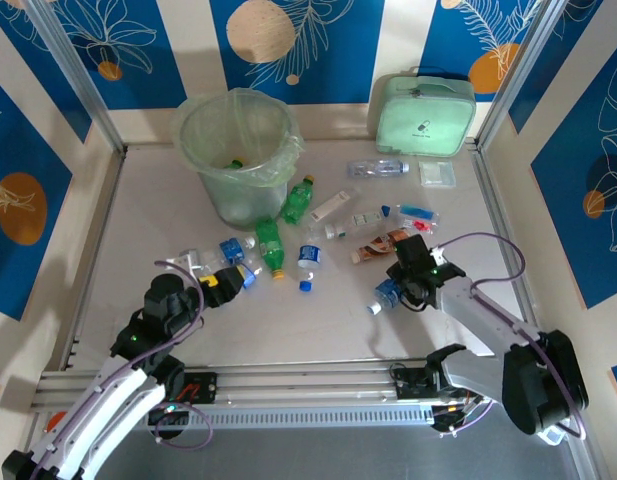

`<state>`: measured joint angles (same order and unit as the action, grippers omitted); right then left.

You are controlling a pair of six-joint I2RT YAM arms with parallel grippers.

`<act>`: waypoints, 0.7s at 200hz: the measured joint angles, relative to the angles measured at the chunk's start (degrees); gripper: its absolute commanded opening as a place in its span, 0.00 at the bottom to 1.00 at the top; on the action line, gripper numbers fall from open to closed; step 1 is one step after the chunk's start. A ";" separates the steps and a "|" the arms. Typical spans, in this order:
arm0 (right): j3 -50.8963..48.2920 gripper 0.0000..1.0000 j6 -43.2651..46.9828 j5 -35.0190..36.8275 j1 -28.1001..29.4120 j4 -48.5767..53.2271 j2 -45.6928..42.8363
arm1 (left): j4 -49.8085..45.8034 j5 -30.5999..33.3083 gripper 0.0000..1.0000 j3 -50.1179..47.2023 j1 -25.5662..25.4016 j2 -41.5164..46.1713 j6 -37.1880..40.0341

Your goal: Put the plastic bottles in the bin

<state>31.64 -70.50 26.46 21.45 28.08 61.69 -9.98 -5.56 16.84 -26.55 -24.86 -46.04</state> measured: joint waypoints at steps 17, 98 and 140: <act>-1.16 0.45 2.95 -1.42 1.14 -2.03 -3.89 | 0.68 -0.31 0.95 -0.02 0.00 -0.59 0.00; -1.90 0.44 21.51 -10.34 13.00 -16.15 -12.59 | 19.93 -13.09 0.97 -3.30 -0.90 -15.65 -0.68; 3.78 0.44 28.20 -14.84 17.33 -22.73 -5.84 | 35.01 -21.66 0.99 -3.30 -5.95 -26.43 -0.79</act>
<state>35.42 -42.30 11.62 38.79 5.34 55.86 25.04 -27.22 13.54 -32.49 -51.29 -46.83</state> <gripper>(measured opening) 0.514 0.990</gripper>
